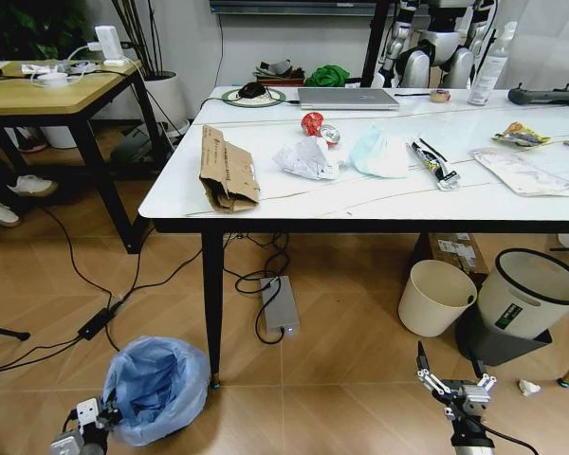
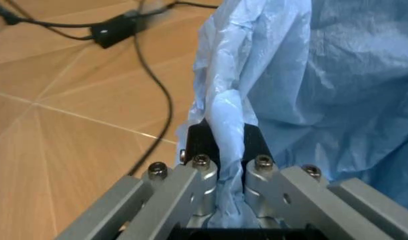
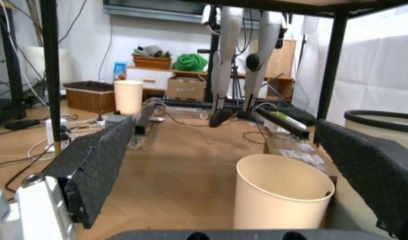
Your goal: Pick up the trash bin and place the trash from the table into it.
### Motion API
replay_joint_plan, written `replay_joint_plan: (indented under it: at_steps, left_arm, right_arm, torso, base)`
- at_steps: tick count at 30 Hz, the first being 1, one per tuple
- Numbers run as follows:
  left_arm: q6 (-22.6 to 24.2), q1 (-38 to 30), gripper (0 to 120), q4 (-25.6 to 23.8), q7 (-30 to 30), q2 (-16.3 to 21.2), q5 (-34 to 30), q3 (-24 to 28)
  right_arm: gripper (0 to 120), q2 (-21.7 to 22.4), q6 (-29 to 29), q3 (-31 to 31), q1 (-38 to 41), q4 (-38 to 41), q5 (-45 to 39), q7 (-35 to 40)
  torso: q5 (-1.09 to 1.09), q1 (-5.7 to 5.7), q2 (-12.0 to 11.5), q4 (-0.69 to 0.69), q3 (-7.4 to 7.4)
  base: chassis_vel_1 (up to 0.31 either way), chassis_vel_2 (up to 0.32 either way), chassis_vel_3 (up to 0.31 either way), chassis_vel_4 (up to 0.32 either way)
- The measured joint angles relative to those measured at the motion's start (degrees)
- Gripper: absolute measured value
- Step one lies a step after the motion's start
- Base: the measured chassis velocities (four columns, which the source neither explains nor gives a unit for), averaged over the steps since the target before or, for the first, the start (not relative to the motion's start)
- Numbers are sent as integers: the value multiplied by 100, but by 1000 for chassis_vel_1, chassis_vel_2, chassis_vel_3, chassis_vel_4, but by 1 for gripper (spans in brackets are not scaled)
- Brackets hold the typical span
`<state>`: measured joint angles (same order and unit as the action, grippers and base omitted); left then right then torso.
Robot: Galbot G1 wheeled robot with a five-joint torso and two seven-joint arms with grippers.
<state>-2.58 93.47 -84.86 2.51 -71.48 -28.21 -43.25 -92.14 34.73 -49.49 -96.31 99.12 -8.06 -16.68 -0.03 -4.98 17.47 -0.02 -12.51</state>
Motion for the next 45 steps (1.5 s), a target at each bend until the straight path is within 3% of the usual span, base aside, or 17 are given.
replay_joint_plan:
  at_steps: [7,9,15,22,32,45]
  left_arm:
    - [-192,924,0,-740,37,67,8,173]
    - [-325,1410,0,-1199,-19,139,21,285]
    - [-573,1698,0,-1796,-123,174,198,380]
    - [-722,1761,0,-2043,-155,176,199,469]
    - [-128,2147,0,-3356,-295,273,-822,800]
    - [80,2380,0,-3955,-591,439,-411,1067]
  right_arm:
    - [100,0,-1,-5,-4,22,9,1]
    - [100,0,-19,-7,-5,56,14,1]
    - [100,0,-38,3,-12,101,40,2]
    - [100,0,-37,-25,-86,166,57,6]
    - [100,0,-39,-87,-139,212,105,11]
    - [100,0,-53,-161,-272,304,206,25]
  torso:
    - [0,0,1,2,0]
    - [2,0,1,5,0]
    - [3,0,2,1,0]
    - [2,0,3,2,-1]
    - [5,-42,135,1,-89]
    - [4,-141,457,1,-314]
  base:
    - [0,0,0,0]
    - [0,0,0,0]
    - [0,0,0,0]
    - [0,0,0,0]
    - [0,0,0,0]
    - [0,0,0,0]
